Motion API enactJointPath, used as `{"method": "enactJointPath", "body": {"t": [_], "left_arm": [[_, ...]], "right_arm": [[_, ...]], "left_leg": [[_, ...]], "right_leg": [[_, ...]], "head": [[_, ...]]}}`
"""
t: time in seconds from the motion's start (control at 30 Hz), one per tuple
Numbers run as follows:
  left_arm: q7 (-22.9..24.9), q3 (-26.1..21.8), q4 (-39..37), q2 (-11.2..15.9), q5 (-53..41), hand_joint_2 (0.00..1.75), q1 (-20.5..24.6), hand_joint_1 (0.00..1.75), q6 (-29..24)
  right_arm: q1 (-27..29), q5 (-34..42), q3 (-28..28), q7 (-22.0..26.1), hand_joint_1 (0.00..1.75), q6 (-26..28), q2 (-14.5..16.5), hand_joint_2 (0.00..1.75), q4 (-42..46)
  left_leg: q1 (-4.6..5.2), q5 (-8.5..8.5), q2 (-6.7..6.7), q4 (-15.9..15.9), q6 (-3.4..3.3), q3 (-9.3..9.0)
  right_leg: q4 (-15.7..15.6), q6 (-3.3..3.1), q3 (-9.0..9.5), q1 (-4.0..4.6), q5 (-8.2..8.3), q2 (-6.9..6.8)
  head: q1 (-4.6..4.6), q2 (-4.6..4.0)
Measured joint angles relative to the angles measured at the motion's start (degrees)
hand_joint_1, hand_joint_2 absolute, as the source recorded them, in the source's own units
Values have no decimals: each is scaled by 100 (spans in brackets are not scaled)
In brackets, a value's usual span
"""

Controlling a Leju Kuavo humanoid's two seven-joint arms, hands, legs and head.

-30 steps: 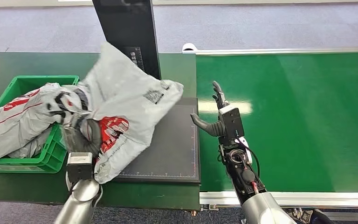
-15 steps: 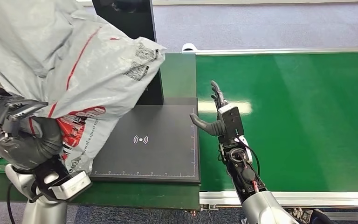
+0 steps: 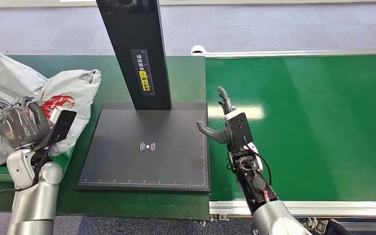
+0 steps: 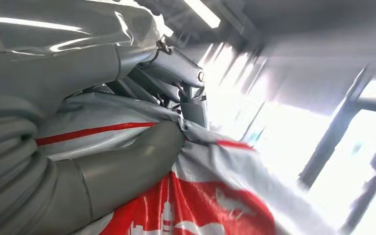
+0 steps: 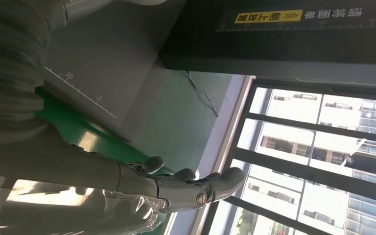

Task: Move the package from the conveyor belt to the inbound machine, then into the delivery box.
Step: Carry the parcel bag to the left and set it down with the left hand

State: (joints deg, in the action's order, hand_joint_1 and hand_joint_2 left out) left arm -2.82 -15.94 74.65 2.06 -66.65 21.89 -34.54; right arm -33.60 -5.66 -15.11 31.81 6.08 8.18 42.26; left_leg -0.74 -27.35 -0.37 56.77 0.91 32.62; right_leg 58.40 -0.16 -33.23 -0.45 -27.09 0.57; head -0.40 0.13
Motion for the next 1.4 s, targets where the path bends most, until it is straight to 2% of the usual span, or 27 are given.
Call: {"method": "enactJointPath", "body": {"t": [0.2,0.33,0.37,0.47,0.5,0.57,0.67,0.8,0.97,1.1,1.27,1.4], "left_arm": [[637,-1,-1297,613,-79,175,311,175,331],[800,-69,-2064,857,-73,175,622,175,485],[798,-84,-2223,892,-64,175,695,152,522],[723,-111,-2610,958,-17,175,866,37,546],[679,-120,-2697,967,10,175,898,18,481],[539,-144,-2813,970,82,175,920,7,160],[195,-250,-2797,951,60,175,884,0,-345],[-730,-735,-2341,767,-26,175,806,0,-467],[-2304,-1447,-1618,302,317,175,791,0,-496],[-3502,-1952,-634,-249,982,175,738,0,-520],[-3705,-1973,726,-666,1638,175,564,0,-521],[-3716,-1619,1604,-912,2255,175,391,0,-521]], "right_arm": [[-15,-37,-25,-15,0,-18,14,175,-76],[-46,-52,-78,-16,0,-38,29,175,-136],[-54,-54,-90,-15,0,-37,33,175,-150],[-69,-54,-107,13,0,-13,53,175,-190],[-71,-50,-108,32,0,-7,58,175,-202],[-73,-33,-110,70,0,-3,68,175,-224],[-73,5,-116,92,0,-3,76,175,-241],[-76,56,-139,95,0,-8,77,175,-249],[-85,121,-175,140,0,-9,78,175,-274],[-127,192,-231,191,0,-11,94,175,-315],[-188,258,-287,226,0,-21,124,175,-366],[-253,321,-328,234,0,-23,152,175,-408]], "left_leg": [[0,0,0,0,0,1],[0,1,-1,0,0,-2],[0,1,-2,0,0,-3],[0,1,-3,0,0,-6],[0,1,-3,-1,0,-6],[0,1,-2,-1,0,-7],[0,1,-2,-1,0,-6],[0,1,-2,0,0,-4],[1,0,-2,0,0,0],[1,0,0,0,0,3],[-1,-1,-5,0,0,4],[-1,-1,-7,0,0,3]], "right_leg": [[0,0,0,0,0,0],[0,0,3,0,1,0],[1,-1,4,0,1,0],[2,-1,8,0,1,-1],[2,-1,8,0,1,-1],[2,-1,8,0,1,0],[2,-1,7,1,1,0],[1,0,5,0,0,-1],[0,0,2,-1,0,-1],[0,0,0,-1,0,0],[0,0,-2,0,0,-1],[-1,0,-2,1,0,-1]], "head": [[1,0],[0,0],[-1,0],[-1,0],[-1,0],[0,0],[1,0],[1,-1],[1,0],[1,0],[-1,-1],[1,0]]}}
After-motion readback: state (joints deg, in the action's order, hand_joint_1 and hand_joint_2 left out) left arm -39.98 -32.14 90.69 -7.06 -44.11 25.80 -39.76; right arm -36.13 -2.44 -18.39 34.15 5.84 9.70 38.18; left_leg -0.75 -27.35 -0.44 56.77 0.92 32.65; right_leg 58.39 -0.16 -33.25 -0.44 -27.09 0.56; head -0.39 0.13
